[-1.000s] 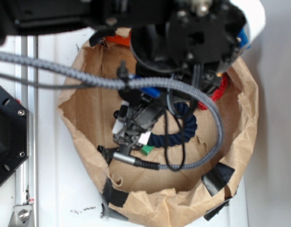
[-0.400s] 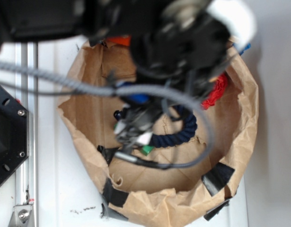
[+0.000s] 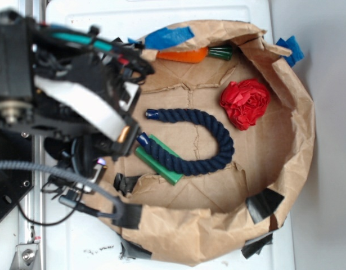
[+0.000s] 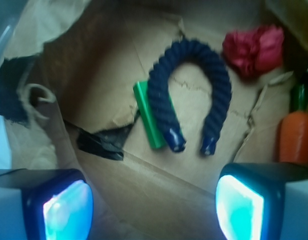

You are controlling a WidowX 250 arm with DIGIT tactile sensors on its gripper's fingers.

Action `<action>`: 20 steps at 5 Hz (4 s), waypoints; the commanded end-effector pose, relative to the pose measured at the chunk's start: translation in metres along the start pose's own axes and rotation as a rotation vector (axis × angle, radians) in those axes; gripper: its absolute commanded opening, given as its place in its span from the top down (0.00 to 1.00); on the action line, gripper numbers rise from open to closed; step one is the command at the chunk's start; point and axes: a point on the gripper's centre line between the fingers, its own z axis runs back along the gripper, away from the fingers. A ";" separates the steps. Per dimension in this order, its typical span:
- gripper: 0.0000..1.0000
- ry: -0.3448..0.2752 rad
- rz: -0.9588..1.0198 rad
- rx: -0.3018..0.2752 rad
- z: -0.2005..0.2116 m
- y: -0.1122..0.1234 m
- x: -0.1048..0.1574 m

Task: Grab the carrot.

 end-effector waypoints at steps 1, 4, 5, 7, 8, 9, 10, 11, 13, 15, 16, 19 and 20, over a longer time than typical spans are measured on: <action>0.00 0.007 0.016 0.001 -0.008 -0.003 0.001; 0.00 -0.018 0.038 0.000 0.002 0.020 0.019; 0.00 -0.047 0.044 -0.001 0.015 0.036 0.031; 0.00 -0.073 0.039 0.011 0.023 0.062 0.052; 0.00 -0.056 0.006 0.025 0.001 0.069 0.064; 0.00 -0.047 -0.005 0.026 -0.016 0.075 0.072; 0.00 -0.041 0.011 0.027 -0.024 0.090 0.078; 0.00 -0.042 0.018 0.036 -0.026 0.100 0.079; 0.00 -0.026 0.058 0.081 -0.020 0.110 0.056; 0.00 0.060 0.092 0.137 -0.028 0.108 0.034; 0.00 0.063 0.100 0.134 -0.030 0.099 0.024; 0.00 0.076 0.100 0.155 -0.035 0.105 0.017; 0.00 0.074 0.103 0.152 -0.039 0.113 0.020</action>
